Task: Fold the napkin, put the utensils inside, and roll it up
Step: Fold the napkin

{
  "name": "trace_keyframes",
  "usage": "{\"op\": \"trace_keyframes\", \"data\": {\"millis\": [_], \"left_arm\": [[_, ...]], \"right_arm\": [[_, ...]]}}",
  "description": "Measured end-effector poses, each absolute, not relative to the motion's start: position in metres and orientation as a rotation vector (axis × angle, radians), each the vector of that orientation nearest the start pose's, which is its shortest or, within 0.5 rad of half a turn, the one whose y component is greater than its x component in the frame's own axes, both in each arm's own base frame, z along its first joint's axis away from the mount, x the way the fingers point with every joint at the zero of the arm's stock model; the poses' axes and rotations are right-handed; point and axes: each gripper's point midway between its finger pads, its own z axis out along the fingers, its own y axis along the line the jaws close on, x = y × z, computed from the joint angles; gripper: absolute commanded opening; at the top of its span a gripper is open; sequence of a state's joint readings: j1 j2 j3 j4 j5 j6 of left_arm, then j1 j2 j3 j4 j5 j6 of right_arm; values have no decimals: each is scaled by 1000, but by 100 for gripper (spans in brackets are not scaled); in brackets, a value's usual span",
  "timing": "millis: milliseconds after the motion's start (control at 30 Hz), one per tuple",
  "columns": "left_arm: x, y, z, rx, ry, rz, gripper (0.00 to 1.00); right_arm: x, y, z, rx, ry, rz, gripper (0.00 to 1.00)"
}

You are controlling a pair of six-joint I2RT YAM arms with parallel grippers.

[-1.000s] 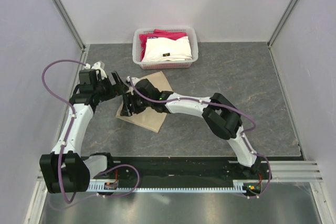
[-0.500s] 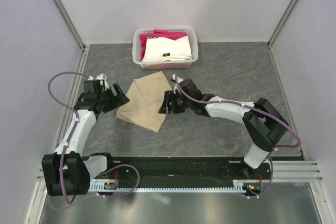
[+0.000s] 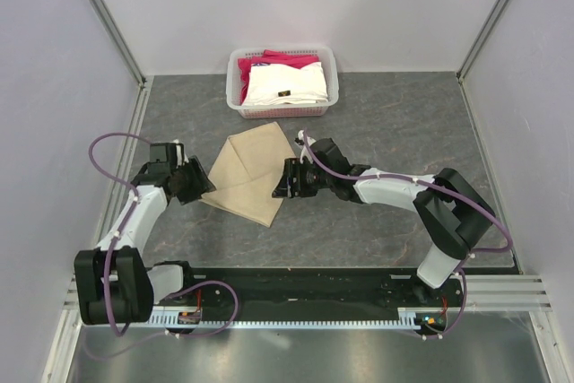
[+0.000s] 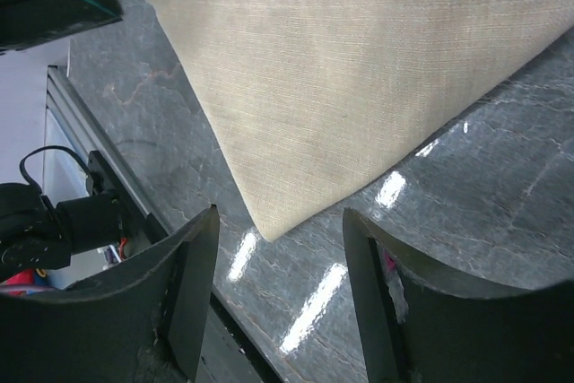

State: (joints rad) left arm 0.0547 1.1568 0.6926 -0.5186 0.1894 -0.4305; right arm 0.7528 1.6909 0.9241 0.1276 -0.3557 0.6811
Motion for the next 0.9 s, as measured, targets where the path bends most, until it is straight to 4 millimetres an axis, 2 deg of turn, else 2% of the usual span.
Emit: {"op": "trace_keyframes", "data": {"millis": [133, 267, 767, 900], "left_arm": [[263, -37, 61, -565, 2576, -389, 55], [263, -38, 54, -571, 2601, -396, 54], [272, -39, 45, -582, 2635, -400, 49], [274, -39, 44, -584, 2640, -402, 45]], "right_arm": [[259, 361, 90, -308, 2397, 1153, 65], [258, 363, 92, -309, 2384, 1180, 65], [254, 364, 92, -301, 2379, 1219, 65], [254, 364, 93, -299, 2372, 1228, 65]]}}
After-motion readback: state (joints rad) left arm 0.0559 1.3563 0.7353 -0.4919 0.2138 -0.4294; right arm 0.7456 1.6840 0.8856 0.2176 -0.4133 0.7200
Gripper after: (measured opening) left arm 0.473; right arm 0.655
